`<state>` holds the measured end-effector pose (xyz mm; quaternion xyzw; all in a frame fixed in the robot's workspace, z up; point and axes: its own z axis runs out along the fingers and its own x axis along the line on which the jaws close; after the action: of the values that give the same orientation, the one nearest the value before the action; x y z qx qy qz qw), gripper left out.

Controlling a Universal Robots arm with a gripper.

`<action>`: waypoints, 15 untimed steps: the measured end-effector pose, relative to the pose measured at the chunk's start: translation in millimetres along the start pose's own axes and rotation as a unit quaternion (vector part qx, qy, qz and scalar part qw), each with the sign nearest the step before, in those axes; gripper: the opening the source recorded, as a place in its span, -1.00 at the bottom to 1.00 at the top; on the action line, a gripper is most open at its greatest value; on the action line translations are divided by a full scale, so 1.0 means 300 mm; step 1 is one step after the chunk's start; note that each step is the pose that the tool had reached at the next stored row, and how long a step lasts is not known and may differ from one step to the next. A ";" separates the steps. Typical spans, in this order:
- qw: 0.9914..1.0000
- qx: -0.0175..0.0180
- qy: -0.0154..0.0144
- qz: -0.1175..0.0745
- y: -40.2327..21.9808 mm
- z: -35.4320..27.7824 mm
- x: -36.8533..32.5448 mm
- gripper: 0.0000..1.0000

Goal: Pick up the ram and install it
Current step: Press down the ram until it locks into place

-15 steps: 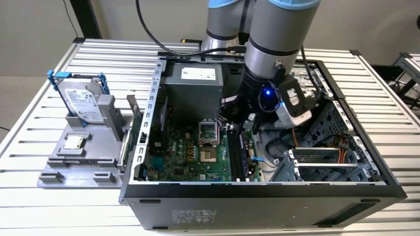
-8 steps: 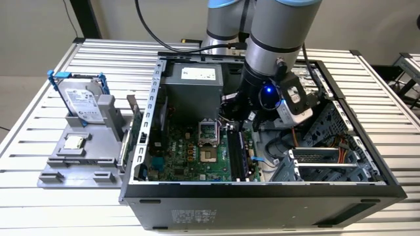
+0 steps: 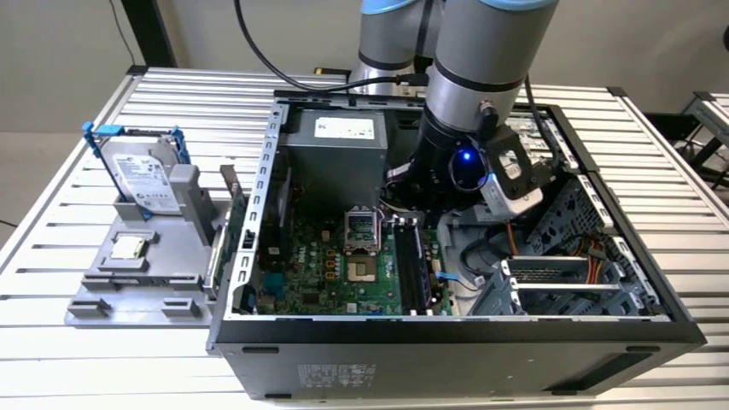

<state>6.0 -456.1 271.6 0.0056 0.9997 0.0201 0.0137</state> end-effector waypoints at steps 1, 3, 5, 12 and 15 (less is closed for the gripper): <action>1.000 0.000 0.000 0.000 0.000 0.000 0.000 -1.00; 1.000 -0.001 0.000 0.000 0.000 0.000 0.000 -1.00; 1.000 -0.001 0.000 0.000 0.000 0.000 0.000 -1.00; 1.000 -0.001 0.000 0.000 0.000 0.000 0.000 -1.00; 1.000 -0.006 0.001 0.000 -0.003 0.000 -0.001 -1.00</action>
<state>6.3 -457.0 271.6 0.0056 0.9996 0.0262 0.0126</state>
